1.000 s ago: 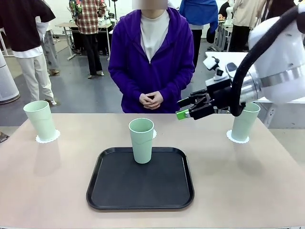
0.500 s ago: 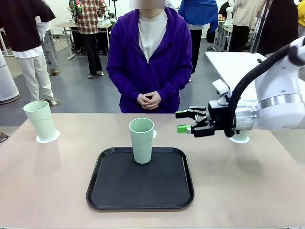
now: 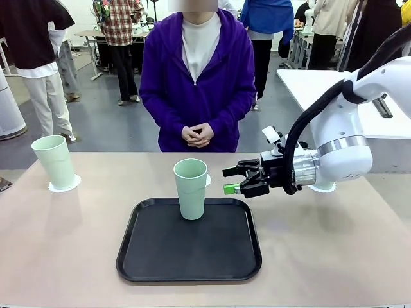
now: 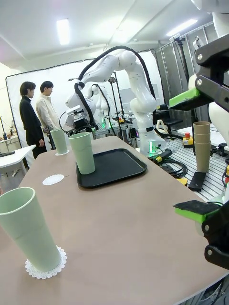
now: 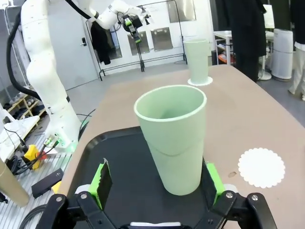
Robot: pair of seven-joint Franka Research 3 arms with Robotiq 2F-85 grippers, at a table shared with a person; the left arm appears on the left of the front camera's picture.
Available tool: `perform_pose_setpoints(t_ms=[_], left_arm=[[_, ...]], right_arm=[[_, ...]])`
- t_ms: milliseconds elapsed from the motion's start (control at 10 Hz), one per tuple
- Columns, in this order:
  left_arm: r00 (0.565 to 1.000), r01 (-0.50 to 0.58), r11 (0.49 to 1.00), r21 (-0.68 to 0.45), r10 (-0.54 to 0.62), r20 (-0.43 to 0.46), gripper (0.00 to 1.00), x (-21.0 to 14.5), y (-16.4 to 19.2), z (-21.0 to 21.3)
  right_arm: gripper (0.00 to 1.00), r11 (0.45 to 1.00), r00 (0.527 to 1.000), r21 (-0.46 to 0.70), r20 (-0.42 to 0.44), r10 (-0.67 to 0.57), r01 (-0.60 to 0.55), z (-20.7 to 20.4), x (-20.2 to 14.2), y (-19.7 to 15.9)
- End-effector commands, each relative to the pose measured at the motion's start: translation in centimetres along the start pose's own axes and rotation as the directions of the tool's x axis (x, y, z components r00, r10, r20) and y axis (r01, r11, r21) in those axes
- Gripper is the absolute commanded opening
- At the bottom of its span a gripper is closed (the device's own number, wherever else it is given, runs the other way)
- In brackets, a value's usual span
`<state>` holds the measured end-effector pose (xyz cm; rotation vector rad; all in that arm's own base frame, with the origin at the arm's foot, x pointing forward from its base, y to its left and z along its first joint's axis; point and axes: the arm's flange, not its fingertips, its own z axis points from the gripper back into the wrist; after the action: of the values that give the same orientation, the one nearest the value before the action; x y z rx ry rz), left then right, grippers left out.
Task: Place coasters on the table and set cups on them.
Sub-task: Take one Reusable plastic cup from the Flat Tray and place it on a coaster set by the human.
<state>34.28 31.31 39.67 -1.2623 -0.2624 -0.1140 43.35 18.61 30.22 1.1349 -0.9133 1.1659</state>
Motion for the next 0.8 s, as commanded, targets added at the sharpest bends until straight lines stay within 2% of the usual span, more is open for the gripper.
perform_pose_setpoints(t_ms=[0, 100, 700], left_arm=[[1.0, 0.002, 1.0, 0.003, -0.002, 0.003, 1.0, 0.0, -0.1, 0.1], [1.0, 0.002, 1.0, 0.003, -0.002, 0.003, 1.0, 0.0, -0.1, 0.1], [1.0, 0.002, 1.0, 0.003, -0.002, 0.003, 1.0, 0.0, -0.1, 0.1]], right_arm=[[1.0, 0.999, 0.998, -0.027, -0.063, -0.021, 0.019, -0.8, 0.4, -0.3], [1.0, 1.0, 1.0, 0.0, 0.0, 0.0, 0.0, 0.0, 0.0, 0.0], [1.0, 1.0, 1.0, -0.004, 0.003, 0.01, -0.01, -0.4, -0.8, -1.0]])
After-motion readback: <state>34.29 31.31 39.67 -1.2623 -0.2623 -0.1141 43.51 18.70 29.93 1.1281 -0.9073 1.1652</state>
